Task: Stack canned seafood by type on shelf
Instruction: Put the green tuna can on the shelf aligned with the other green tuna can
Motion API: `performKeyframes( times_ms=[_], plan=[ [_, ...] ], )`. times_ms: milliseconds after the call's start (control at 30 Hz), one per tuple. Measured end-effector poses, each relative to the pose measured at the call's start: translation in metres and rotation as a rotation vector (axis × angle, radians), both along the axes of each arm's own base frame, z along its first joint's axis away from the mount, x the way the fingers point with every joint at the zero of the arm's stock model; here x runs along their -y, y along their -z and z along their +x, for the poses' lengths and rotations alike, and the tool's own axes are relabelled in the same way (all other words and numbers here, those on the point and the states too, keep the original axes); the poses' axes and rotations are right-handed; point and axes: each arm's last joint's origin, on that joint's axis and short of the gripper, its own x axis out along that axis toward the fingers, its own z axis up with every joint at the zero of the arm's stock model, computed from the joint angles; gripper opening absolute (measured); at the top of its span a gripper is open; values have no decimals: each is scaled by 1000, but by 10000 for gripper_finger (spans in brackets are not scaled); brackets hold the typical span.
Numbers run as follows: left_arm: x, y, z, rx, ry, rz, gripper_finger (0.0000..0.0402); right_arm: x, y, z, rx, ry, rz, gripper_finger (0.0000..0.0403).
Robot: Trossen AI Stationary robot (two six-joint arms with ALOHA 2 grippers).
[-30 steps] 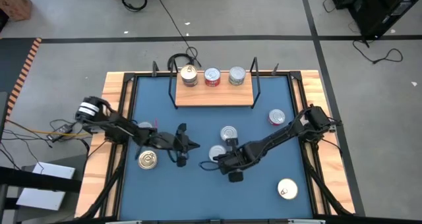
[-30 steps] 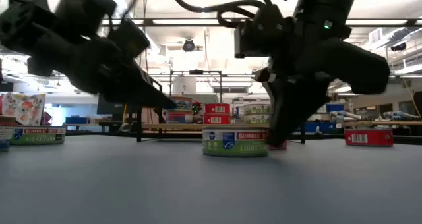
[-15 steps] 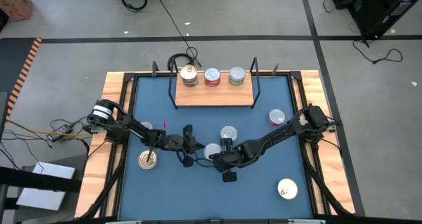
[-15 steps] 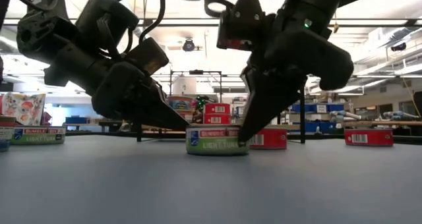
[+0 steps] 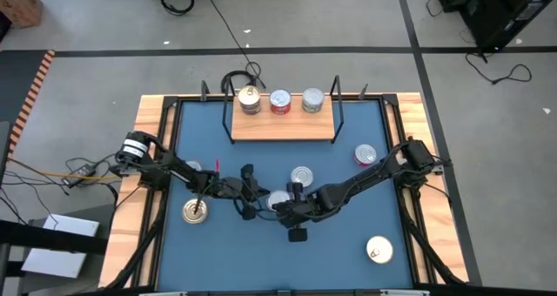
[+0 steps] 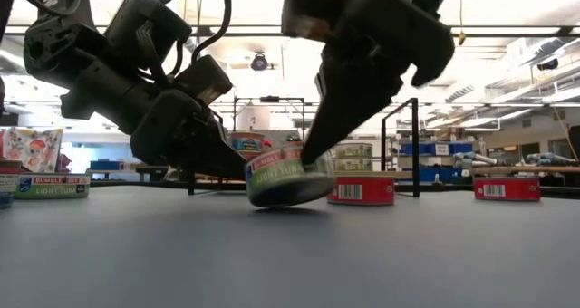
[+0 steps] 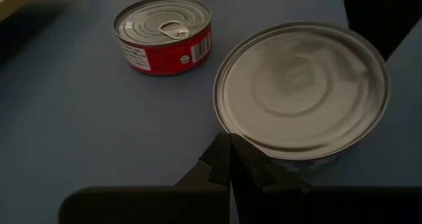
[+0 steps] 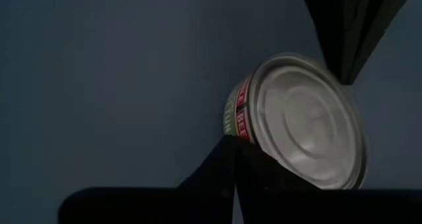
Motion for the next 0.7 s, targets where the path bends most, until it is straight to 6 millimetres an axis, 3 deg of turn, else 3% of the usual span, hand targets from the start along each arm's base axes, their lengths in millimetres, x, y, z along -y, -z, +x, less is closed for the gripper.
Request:
performKeyframes(
  times_ms=[400, 700],
  plan=[
    [0, 1, -1, -7, 3, 21, 5, 7, -17, 12, 62, 100, 44, 22],
    [-5, -1, 1, 8, -12, 25, 5, 20, -18, 16, 75, 197, 74, 25]
  ],
)
